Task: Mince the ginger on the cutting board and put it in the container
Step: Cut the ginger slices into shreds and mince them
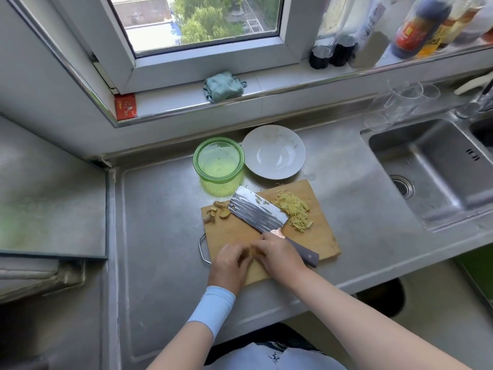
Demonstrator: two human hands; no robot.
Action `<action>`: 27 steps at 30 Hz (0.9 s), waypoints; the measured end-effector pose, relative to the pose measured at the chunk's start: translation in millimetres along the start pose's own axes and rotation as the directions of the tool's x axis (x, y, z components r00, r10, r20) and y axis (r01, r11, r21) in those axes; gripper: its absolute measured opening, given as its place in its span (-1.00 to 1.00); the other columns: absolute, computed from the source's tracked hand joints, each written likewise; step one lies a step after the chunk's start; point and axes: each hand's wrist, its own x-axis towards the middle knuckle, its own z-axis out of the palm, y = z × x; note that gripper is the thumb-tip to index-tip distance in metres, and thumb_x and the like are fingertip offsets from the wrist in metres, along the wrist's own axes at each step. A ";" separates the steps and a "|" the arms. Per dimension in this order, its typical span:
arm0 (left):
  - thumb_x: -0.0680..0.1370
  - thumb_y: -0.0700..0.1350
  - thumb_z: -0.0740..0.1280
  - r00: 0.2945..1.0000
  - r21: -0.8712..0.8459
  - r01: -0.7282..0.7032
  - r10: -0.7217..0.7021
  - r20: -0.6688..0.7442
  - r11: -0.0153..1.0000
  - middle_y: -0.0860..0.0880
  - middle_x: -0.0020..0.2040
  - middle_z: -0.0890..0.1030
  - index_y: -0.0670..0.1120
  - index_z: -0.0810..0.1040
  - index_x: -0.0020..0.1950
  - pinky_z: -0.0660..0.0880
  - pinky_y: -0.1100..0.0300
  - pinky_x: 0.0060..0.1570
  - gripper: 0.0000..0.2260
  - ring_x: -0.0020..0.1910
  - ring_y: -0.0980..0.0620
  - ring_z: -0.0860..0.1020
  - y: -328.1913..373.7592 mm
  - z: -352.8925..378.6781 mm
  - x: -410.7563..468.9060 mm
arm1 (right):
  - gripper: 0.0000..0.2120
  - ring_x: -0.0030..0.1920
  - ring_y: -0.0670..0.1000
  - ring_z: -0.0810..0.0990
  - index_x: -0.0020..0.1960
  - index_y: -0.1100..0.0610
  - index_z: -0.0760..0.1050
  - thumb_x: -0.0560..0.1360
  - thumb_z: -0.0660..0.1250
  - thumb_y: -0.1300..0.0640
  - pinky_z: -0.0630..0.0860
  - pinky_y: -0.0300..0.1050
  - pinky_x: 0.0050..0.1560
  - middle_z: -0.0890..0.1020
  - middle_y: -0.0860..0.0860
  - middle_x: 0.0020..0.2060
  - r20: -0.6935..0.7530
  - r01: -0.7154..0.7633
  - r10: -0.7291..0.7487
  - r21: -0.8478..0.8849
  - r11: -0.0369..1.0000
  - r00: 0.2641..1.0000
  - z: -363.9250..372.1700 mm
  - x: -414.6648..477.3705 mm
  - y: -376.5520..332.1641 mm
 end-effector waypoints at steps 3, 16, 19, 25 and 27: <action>0.52 -0.10 0.39 0.996 0.034 -0.094 0.094 0.002 0.995 0.02 -0.18 0.61 -0.08 0.63 -0.12 0.46 0.23 -0.12 -0.92 -0.19 0.02 0.51 -0.4 0.5 -1.0 | -0.65 0.12 0.15 0.61 0.27 0.12 0.58 0.49 0.44 0.18 0.54 0.03 0.12 0.65 0.08 0.08 -0.011 -0.026 0.026 0.023 0.999 1.000 -2.5 -2.2 0.7; 0.53 -0.24 0.24 0.886 0.207 -0.442 0.389 0.252 0.873 -0.05 -0.09 0.57 -0.13 0.66 0.06 0.50 0.18 -0.26 -0.78 -0.20 0.00 0.50 -2.8 -13.7 12.1 | -0.24 0.10 0.10 0.60 0.63 -0.08 -0.09 0.60 0.30 0.09 0.51 -0.01 0.06 0.65 -0.02 0.12 0.105 -0.064 0.086 -0.194 0.979 0.991 -18.6 -1.0 -12.2; 0.54 -0.23 0.25 0.871 0.183 -0.469 0.418 0.260 0.864 -0.07 -0.09 0.56 -0.14 0.65 -0.02 0.48 0.20 -0.27 -0.82 -0.22 0.00 0.48 -2.2 -15.9 17.5 | -0.24 0.11 0.10 0.60 0.63 -0.09 -0.04 0.58 0.32 0.08 0.53 0.01 0.07 0.65 -0.03 0.10 0.098 -0.071 0.088 -0.170 0.983 0.991 -17.7 0.9 -12.1; 0.37 -0.27 0.40 0.788 0.158 -0.585 0.513 0.339 0.795 -0.08 -0.18 0.56 -0.14 0.65 -0.02 0.48 0.21 -0.38 -0.80 -0.29 -0.02 0.49 -10.7 -20.9 28.8 | -0.28 0.17 0.10 0.59 0.64 -0.01 -0.03 0.60 0.27 0.09 0.52 0.01 0.14 0.63 -0.01 0.18 0.088 -0.097 0.122 -0.253 0.963 0.989 -15.5 -2.2 -15.2; 0.44 -0.24 0.28 0.801 0.192 -0.578 0.506 0.321 0.793 -0.05 -0.22 0.54 -0.11 0.64 -0.10 0.46 0.18 -0.44 -0.84 -0.31 0.00 0.47 -11.2 -17.8 29.8 | -0.29 0.18 0.10 0.59 0.63 -0.02 -0.02 0.61 0.27 0.09 0.52 0.01 0.14 0.63 0.00 0.20 0.079 -0.145 0.169 -0.246 0.958 0.982 -11.1 -4.9 -17.0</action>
